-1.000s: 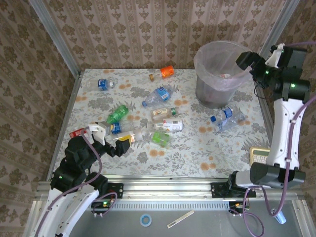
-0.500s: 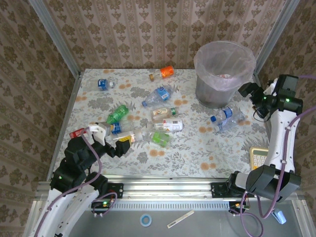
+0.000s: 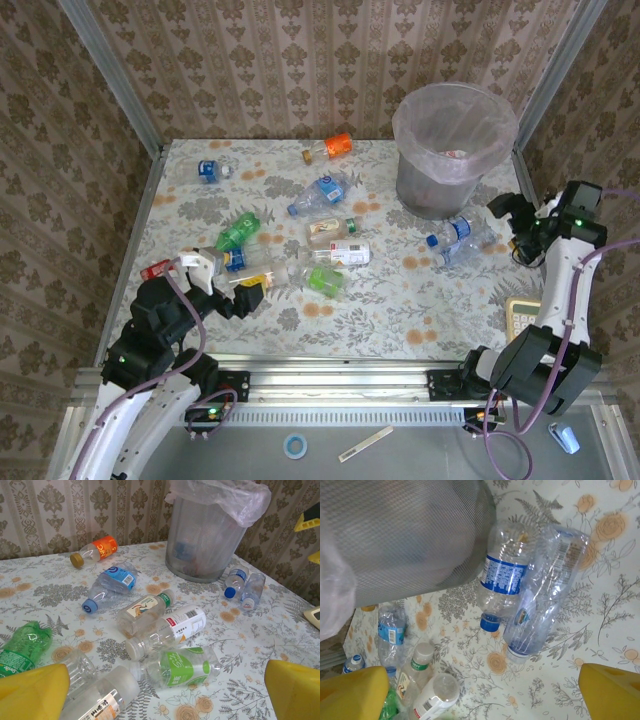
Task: Throw the plastic bottles in the bin
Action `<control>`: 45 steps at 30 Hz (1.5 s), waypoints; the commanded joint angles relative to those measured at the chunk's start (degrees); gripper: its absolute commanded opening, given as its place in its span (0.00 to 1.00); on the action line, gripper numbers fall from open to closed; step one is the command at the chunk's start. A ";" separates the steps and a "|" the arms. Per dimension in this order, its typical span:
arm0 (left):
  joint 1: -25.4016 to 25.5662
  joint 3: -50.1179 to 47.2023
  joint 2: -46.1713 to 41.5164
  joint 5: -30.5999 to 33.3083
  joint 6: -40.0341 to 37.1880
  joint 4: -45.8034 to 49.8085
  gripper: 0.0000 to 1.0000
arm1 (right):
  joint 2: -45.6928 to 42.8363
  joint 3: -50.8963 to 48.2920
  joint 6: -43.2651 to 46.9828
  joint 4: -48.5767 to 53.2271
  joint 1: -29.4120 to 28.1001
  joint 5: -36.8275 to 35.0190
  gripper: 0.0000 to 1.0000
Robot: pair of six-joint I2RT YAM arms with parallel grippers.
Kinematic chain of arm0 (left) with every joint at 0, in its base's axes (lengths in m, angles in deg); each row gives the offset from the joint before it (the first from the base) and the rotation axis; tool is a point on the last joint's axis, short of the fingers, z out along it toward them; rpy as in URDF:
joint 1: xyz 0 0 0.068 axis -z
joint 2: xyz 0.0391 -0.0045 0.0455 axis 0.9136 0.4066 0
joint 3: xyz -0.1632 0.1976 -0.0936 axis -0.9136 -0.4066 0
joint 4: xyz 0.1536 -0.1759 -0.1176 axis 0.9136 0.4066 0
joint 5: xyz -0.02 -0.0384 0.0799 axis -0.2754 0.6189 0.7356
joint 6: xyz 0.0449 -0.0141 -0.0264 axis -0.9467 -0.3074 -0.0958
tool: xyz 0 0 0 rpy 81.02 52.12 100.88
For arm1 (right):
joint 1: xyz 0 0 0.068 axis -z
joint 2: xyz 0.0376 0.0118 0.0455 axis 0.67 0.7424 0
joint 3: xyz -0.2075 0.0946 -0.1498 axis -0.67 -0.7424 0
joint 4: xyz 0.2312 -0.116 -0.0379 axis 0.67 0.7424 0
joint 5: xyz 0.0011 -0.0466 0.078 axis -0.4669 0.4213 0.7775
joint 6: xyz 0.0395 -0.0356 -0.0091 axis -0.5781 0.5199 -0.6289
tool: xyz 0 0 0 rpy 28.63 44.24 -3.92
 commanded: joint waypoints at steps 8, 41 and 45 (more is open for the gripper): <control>0.48 1.17 -1.11 0.03 -0.86 -0.05 1.00 | 3.64 -8.39 -5.08 -8.66 1.66 0.34 0.95; 0.82 1.53 -1.77 1.80 -1.47 0.82 1.00 | 25.49 -8.15 -10.56 -21.03 -3.27 -5.13 0.81; 0.82 1.53 -1.77 1.92 -1.47 0.82 1.00 | 27.61 -8.01 -10.20 -21.54 -3.38 -5.76 0.80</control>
